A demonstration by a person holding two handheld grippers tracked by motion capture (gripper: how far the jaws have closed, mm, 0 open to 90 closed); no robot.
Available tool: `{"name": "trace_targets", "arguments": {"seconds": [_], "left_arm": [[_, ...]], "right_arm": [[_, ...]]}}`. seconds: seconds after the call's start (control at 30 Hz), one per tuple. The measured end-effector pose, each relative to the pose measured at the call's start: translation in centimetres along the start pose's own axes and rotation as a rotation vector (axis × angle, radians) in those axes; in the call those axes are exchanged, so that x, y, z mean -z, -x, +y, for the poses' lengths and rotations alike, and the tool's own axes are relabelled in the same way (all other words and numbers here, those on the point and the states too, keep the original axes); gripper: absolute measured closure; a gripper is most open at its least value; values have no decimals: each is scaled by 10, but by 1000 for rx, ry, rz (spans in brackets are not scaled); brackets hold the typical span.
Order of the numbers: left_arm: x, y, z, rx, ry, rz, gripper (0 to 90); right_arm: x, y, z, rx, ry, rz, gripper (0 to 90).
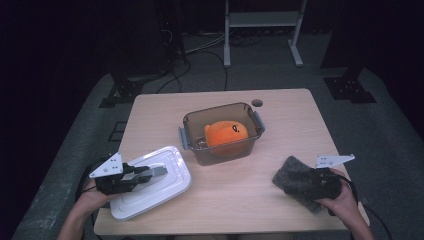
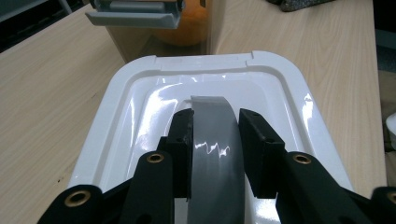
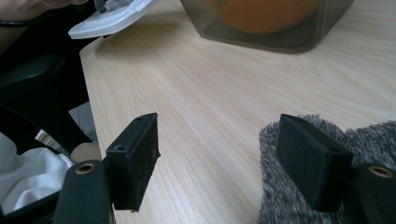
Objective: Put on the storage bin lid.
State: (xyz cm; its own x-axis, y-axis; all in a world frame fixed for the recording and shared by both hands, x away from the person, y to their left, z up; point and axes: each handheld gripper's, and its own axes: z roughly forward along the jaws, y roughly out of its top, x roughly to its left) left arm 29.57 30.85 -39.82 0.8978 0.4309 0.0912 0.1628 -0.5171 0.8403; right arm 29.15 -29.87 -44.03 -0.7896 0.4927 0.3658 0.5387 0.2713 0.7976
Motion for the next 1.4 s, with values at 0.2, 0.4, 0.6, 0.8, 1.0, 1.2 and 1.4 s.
{"name": "trace_targets", "arguments": {"seconds": [0.2,0.4,0.6,0.8,1.0,1.2,1.4], "left_arm": [[7,1,2,-4,2,2,667],[14,2,5,-2,14,8,667],[21,2,11,-9,21,16,667],[27,1,14,-11,26,25,667],[30,-1,19,-24,29,37,667],[31,-2,26,-32,43,38,667],[33,-4,32,-39,49,43,667]], "right_arm": [[0,1,0,-3,-3,-1,289],[-1,1,-1,-5,-6,-2,289],[-1,1,-1,-5,-8,-1,289],[-1,2,-1,-3,-3,-2,289],[-2,2,-1,-7,-8,-1,289],[-1,2,-1,-11,-5,2,288],[0,3,-1,-12,0,3,289]]}}
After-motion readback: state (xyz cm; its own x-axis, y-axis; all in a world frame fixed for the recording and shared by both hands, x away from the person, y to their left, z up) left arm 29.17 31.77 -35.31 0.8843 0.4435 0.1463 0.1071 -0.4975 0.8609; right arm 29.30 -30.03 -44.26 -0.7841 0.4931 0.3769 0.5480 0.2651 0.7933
